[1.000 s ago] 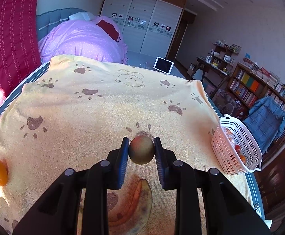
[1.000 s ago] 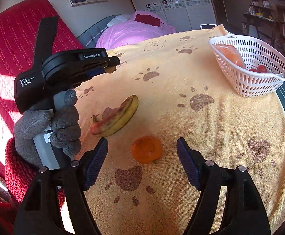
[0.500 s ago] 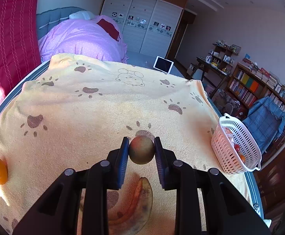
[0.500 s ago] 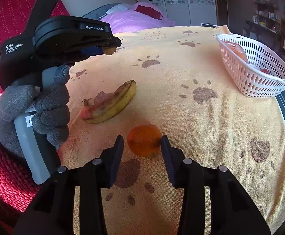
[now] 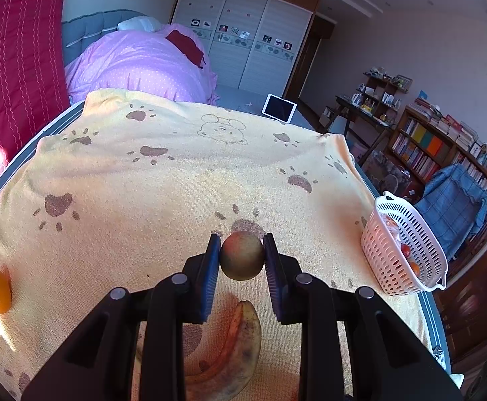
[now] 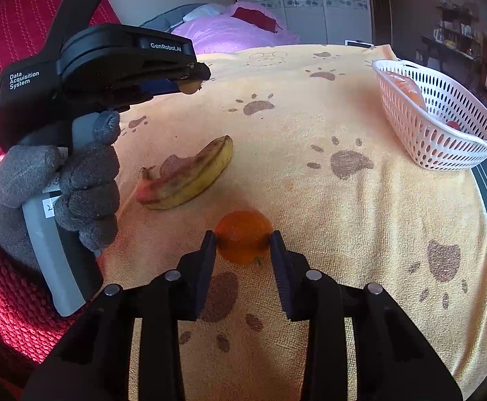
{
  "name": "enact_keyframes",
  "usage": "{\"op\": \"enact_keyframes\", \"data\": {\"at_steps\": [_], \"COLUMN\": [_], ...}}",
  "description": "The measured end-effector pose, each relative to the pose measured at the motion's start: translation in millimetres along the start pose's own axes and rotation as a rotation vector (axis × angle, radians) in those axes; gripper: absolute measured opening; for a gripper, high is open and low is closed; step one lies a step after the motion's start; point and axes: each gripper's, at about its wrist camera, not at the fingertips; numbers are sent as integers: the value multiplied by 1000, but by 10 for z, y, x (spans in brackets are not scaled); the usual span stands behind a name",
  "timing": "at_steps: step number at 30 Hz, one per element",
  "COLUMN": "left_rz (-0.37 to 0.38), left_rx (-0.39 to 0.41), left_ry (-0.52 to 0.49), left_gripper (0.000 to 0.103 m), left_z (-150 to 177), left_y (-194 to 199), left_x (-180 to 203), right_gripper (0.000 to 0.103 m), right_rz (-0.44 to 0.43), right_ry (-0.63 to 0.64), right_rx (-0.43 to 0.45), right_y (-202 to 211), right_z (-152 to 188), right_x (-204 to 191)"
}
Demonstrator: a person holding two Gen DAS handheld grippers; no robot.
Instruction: Organize fruits
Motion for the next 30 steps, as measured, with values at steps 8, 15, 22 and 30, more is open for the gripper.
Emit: {"op": "enact_keyframes", "data": {"at_steps": [8,15,22,30], "left_rz": [1,1,3,15], "left_rx": [-1,-3,-3,-6], "left_ry": [-1,-3,-7,-25], "left_gripper": [26,26,26,26], "left_z": [18,45,47,88], "left_y": [-1,-9,-9,-20], "left_x": [12,25,26,72], "right_gripper": [42,41,41,41], "right_rz": [12,6,20,139], "right_ry": [-2,-7,-48,-132], "right_rx": [-29,-36,9,114], "right_y": [-110,-135,-27,160], "right_z": [-18,-13,-114,-401], "right_x": [12,36,202,707]}}
Point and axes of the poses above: each gripper's, at about its wrist camera, not at the fingertips, and y roughly against the way its jaws point, x to its right, z to its underside, and after that the axes turned 15 degrees about x, right-handed
